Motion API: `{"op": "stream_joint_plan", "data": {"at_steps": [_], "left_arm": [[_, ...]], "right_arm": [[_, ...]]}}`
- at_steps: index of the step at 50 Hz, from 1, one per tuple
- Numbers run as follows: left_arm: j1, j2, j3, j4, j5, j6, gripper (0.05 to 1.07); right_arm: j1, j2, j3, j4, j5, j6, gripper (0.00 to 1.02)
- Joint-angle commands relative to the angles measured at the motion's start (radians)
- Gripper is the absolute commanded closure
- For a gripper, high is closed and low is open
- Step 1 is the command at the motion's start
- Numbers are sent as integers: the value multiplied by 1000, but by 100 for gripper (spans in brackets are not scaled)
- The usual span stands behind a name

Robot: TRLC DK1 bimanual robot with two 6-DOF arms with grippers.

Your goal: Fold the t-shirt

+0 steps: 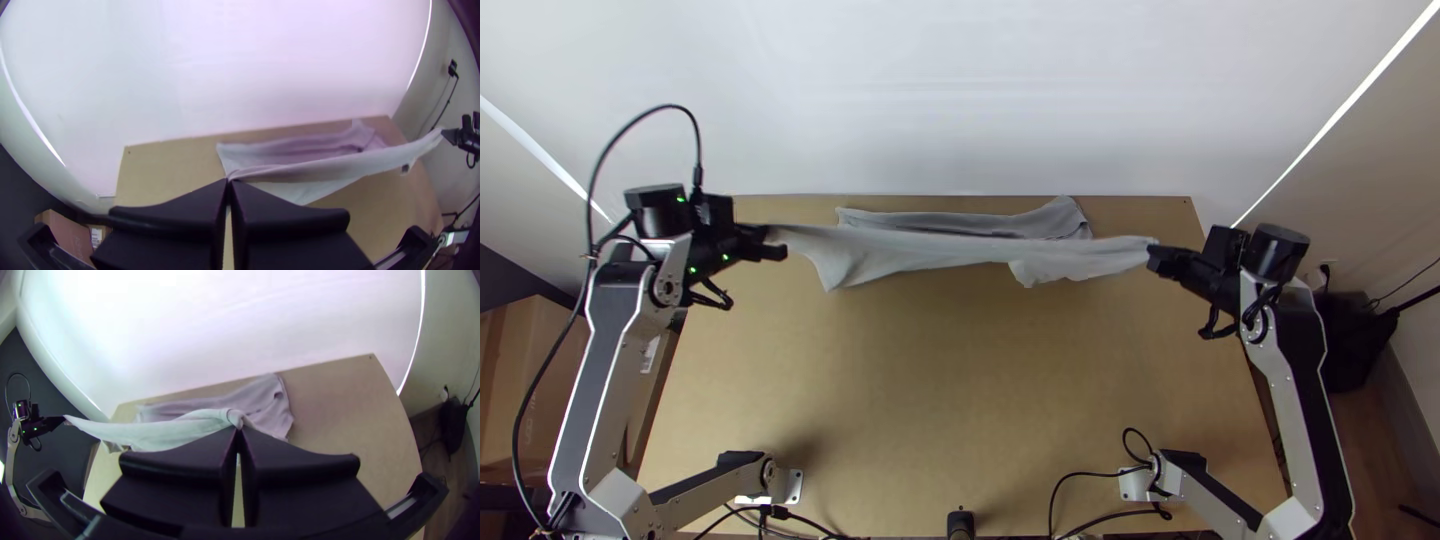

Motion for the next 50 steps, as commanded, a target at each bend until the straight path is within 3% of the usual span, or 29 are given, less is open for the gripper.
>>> {"op": "stream_joint_plan", "data": {"at_steps": [1, 7, 18, 29, 35, 44, 50], "left_arm": [[13, 18, 117, 37, -38, -73, 105], [15, 20, 201, 133, -88, -112, 105], [13, 57, 340, 304, -142, -118, 105], [15, 225, 602, 307, -176, -119, 105], [15, 327, 768, 299, -183, -119, 105], [15, 342, 826, 373, -193, -110, 105], [15, 279, 806, 377, -208, -124, 105]], "right_arm": [[1, 41, 102, 90, 11, 40, 100], [-4, 113, 247, 156, 16, 56, 100], [-11, 322, 601, 204, 121, 54, 100], [30, 553, 949, 204, 263, 30, 100], [38, 681, 1176, 198, 306, 27, 100], [61, 662, 1201, 288, 344, 7, 100], [65, 547, 1127, 288, 350, 57, 100]]}}
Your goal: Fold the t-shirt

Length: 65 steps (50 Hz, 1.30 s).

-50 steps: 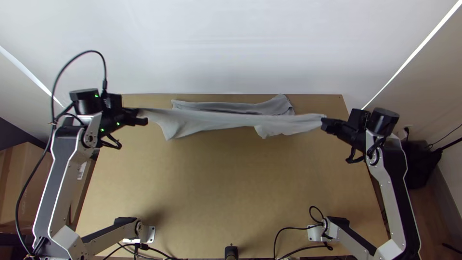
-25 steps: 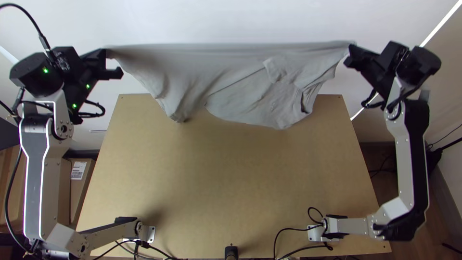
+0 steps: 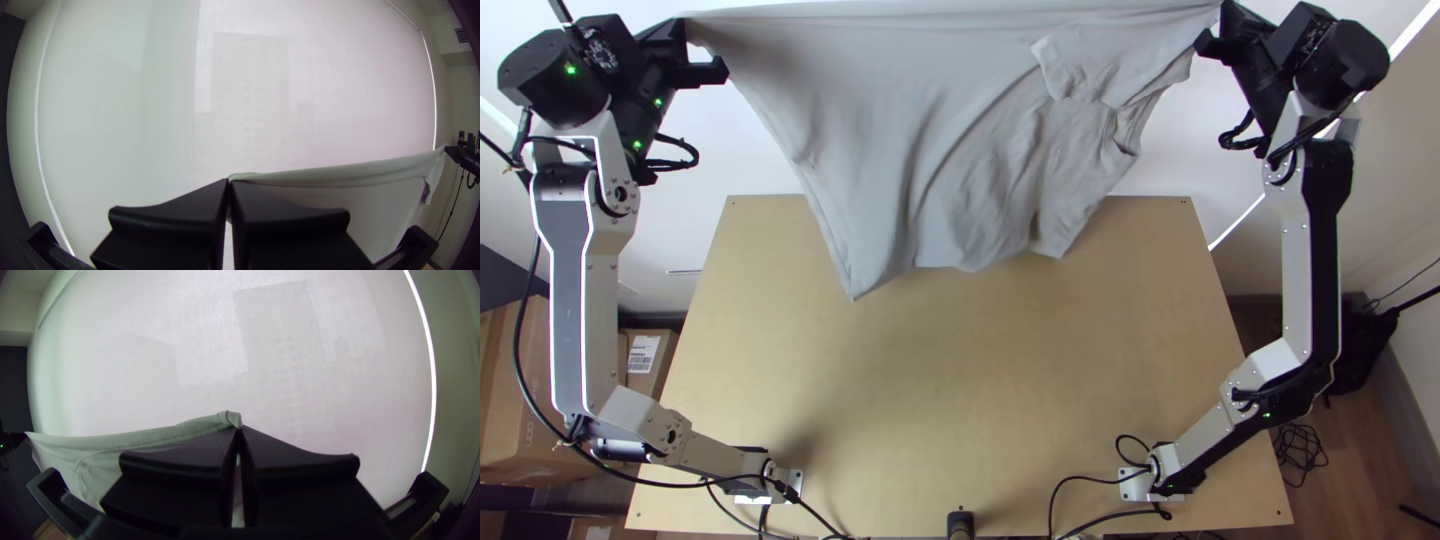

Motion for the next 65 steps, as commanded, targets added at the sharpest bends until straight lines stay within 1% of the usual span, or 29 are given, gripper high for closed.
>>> {"op": "stream_joint_plan", "data": {"at_steps": [1, 4, 10, 12, 15, 19, 24, 28, 37, 42, 45, 50, 53, 56, 63, 65], "left_arm": [[23, -99, 32, 37, -70, -45, 105], [25, -150, 8, 37, -70, -66, 105], [25, -260, -34, 30, -91, -91, 105], [25, -300, -51, 30, -98, -94, 105], [25, -368, -78, 30, -101, -118, 105], [23, -460, -130, 44, -113, -131, 105], [22, -567, -183, 45, -111, -160, 105], [17, -631, -225, 44, -111, -163, 105], [13, -731, -334, 7, -87, -190, 105], [11, -766, -440, -5, -84, -212, 105], [11, -786, -523, -7, -82, -223, 105], [6, -814, -703, -18, -71, -230, 105], [6, -835, -842, -9, -61, -233, 105], [8, -849, -965, -4, -19, -232, 105], [17, -861, -1236, 88, 36, -224, 105], [16, -846, -1301, 113, 57, -223, 105]], "right_arm": [[-24, -150, -46, 36, 64, 47, 100], [-26, -240, -107, 36, 64, 80, 100], [-21, -443, -261, 39, 63, 90, 100], [-21, -515, -319, 42, 63, 104, 100], [-19, -625, -410, 54, 61, 107, 100], [-16, -753, -503, 62, 58, 141, 100], [19, -886, -584, 62, 57, 141, 100], [37, -955, -615, 42, 58, 141, 100], [54, -992, -615, 8, 57, 143, 100], [60, -973, -635, -13, 57, 141, 100], [67, -966, -684, -29, 57, 141, 100], [79, -972, -835, -27, 57, 139, 100], [99, -981, -968, -16, 58, 138, 100], [109, -993, -1095, 24, 57, 144, 100], [145, -999, -1396, 111, 58, 143, 100], [154, -984, -1468, 159, 60, 144, 100]]}}
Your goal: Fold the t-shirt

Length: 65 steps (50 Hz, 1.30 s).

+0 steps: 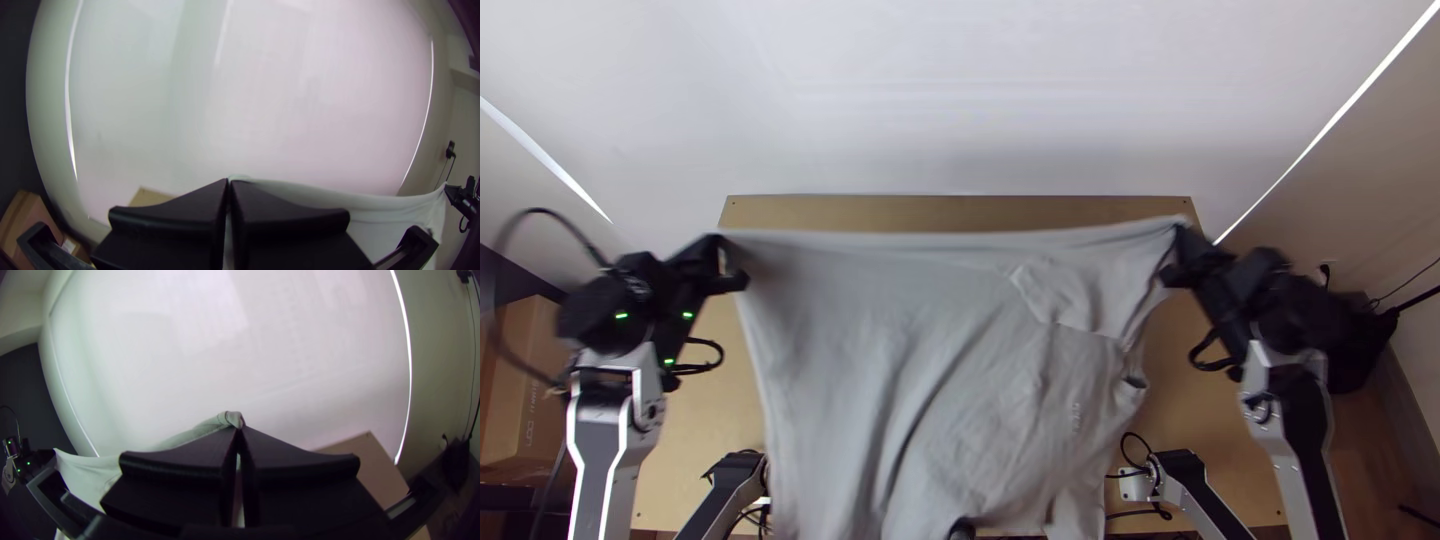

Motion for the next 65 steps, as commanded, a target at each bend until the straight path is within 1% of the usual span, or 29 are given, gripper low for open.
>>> {"op": "stream_joint_plan", "data": {"at_steps": [1, 6, 11, 17, 22, 29, 40, 51, 65], "left_arm": [[11, 4, -158, 90, 25, -17, 105], [5, 99, -263, 177, 36, -18, 105], [6, 217, -295, 277, 36, -20, 105], [13, 375, -284, 378, 36, -9, 105], [10, 505, -244, 430, 36, 1, 105], [13, 690, -157, 473, 36, 3, 105], [14, 918, -5, 493, 34, 1, 105], [11, 1087, 167, 476, 34, 5, 105], [10, 1268, 392, 403, 34, 9, 105]], "right_arm": [[18, 8, -167, 105, 20, 24, 100], [19, 91, -278, 193, 20, 27, 100], [12, 223, -325, 286, 22, 30, 100], [-2, 402, -312, 381, 20, 32, 100], [-5, 543, -262, 432, 20, 32, 100], [-18, 746, -149, 440, 20, 32, 100], [-27, 961, 17, 447, 20, 32, 100], [-41, 1142, 195, 444, 23, 30, 100], [-67, 1303, 400, 412, 25, 26, 100]]}}
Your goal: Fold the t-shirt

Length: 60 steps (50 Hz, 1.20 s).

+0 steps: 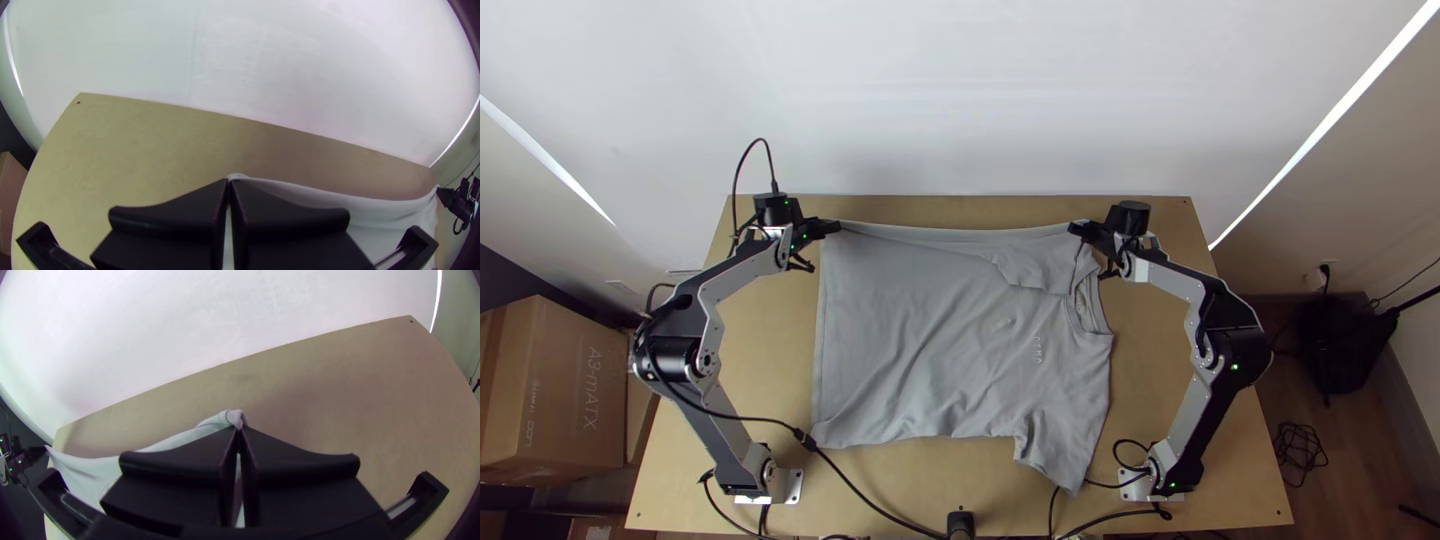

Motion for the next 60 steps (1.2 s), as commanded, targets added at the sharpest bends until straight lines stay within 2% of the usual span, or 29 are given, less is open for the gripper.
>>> {"op": "stream_joint_plan", "data": {"at_steps": [1, 15, 27, 41, 60], "left_arm": [[10, 64, 90, -16, -5, 4, 105], [7, 90, 178, -25, -11, -3, 105], [1, 44, 247, -225, 0, -11, 105], [-8, -80, 96, -246, 36, -13, 105], [-8, -257, -195, -174, 69, -20, 105]], "right_arm": [[-26, 68, 90, 2, 20, 14, 100], [-34, 128, 211, 1, 23, -9, 100], [-34, 80, 266, -159, 23, 4, 100], [-29, 13, 268, -319, 22, 8, 100], [-28, -76, 160, -348, 22, 6, 100]]}}
